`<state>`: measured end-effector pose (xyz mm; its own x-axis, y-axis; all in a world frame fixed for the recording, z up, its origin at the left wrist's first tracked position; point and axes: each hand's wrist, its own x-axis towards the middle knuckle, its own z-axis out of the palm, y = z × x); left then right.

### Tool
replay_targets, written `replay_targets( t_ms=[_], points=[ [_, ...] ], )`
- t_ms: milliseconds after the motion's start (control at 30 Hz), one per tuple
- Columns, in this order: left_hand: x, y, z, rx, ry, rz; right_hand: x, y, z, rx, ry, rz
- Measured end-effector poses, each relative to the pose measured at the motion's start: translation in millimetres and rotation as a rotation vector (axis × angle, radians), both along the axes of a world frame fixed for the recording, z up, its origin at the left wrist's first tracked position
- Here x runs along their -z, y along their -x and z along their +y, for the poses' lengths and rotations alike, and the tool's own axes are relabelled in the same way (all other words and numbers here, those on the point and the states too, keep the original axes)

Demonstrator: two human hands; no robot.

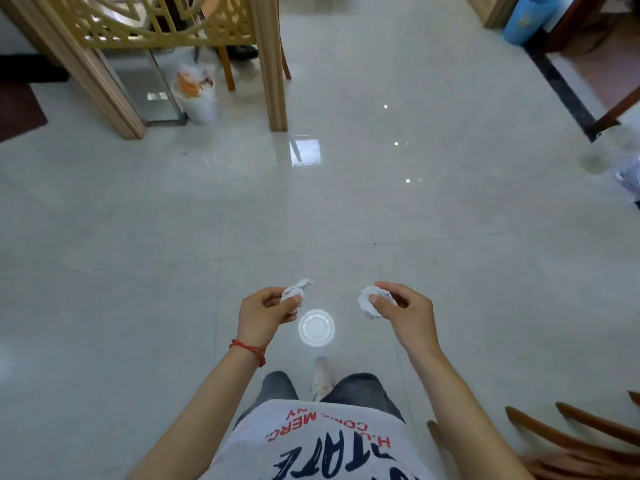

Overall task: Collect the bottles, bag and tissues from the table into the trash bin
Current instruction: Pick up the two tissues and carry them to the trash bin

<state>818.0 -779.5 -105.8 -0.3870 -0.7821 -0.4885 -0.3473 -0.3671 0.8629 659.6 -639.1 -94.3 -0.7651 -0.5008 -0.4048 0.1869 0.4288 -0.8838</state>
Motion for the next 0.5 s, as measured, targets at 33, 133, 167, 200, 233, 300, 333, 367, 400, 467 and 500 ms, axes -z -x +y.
replay_targets(
  t_ms=[33, 133, 167, 200, 233, 300, 333, 367, 400, 467, 500],
  points=[
    [-2.2, 10.4, -8.3, 0.006, 0.004, 0.005, -0.6, 9.3, -8.2, 0.0, -0.003, 0.006],
    [-5.5, 40.3, -31.6, 0.037, 0.003, 0.014, -1.4, 33.8, -28.9, 0.03, 0.003, 0.015],
    [-5.1, 49.9, -39.0, 0.054, -0.002, 0.014, -1.0, 41.1, -34.5, 0.044, 0.001, 0.019],
    [-4.1, 59.6, -46.2, 0.074, -0.008, 0.012, -0.6, 47.8, -39.5, 0.058, -0.005, 0.024],
    [-2.3, 69.9, -53.7, 0.097, -0.013, 0.007, 0.0, 54.4, -43.8, 0.077, -0.012, 0.029],
    [0.1, 92.1, -70.4, 0.156, -0.017, -0.005, 1.9, 67.3, -51.7, 0.137, -0.02, 0.028],
    [1.0, 104.3, -78.9, 0.191, -0.017, -0.008, 2.4, 73.5, -55.3, 0.172, -0.02, 0.025],
    [1.6, 117.0, -87.6, 0.228, -0.017, -0.008, 2.8, 79.5, -59.0, 0.208, -0.019, 0.021],
    [1.7, 129.8, -96.0, 0.267, -0.016, -0.007, 2.6, 85.1, -62.5, 0.247, -0.016, 0.015],
    [0.0, 156.2, -111.7, 0.35, -0.013, -0.008, 2.0, 95.1, -68.0, 0.341, -0.004, 0.002],
    [-1.0, 169.2, -118.5, 0.395, -0.011, -0.008, 1.8, 99.2, -70.1, 0.39, 0.004, 0.0]
  ],
)
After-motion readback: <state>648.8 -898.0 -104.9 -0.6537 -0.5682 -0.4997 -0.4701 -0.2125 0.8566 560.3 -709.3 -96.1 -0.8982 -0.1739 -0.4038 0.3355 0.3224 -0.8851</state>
